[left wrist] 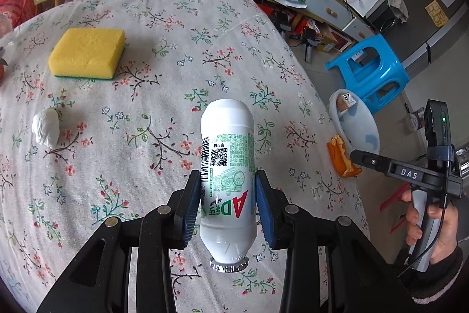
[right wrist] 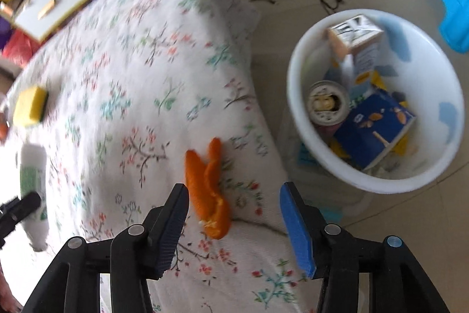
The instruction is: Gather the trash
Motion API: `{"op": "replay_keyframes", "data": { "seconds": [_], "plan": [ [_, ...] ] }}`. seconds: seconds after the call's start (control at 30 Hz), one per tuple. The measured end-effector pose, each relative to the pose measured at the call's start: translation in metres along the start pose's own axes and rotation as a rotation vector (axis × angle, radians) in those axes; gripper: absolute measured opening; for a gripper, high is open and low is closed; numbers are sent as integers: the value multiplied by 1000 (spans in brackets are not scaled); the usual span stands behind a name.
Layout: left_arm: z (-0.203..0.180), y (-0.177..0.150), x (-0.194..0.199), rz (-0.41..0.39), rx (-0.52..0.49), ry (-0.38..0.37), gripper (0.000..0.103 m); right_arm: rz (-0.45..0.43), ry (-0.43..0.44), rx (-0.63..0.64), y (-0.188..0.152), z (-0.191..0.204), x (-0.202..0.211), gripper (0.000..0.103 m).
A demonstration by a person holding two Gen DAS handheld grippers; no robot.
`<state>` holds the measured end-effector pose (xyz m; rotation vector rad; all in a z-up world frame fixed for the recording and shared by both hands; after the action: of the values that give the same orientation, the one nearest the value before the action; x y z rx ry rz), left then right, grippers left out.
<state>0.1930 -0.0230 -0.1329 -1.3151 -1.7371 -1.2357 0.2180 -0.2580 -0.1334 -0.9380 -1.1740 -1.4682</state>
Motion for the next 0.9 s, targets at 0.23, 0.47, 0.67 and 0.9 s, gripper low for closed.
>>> {"op": "replay_keyframes", "data": {
  "seconds": [0.23,0.47,0.67,0.9],
  "plan": [
    [9,-2,5,-3,9,4,38,43,-43,66,-7,21,-23,56],
    [15,-4,9,-9,15,6,38,65,-123,108,-11,28,-36,32],
    [13,-4,11,-13,16,1,38,48,-108,78,-11,22,-27,21],
    [-1,6,12,-5,-2,-12,38,-31,-54,-39,4,-16,9,21]
  ]
}}
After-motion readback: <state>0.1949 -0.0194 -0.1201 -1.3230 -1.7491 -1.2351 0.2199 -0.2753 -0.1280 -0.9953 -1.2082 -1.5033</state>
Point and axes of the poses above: each gripper's, at about its wrist camera, not at the fingertips, and x roughly against the way its jaws point, z to its left, y to its top, the point moved 8 cm from there along -x, roughly the way its jaws point, and after that the axes turned 5 degrees about z, right-handed, at the moved point
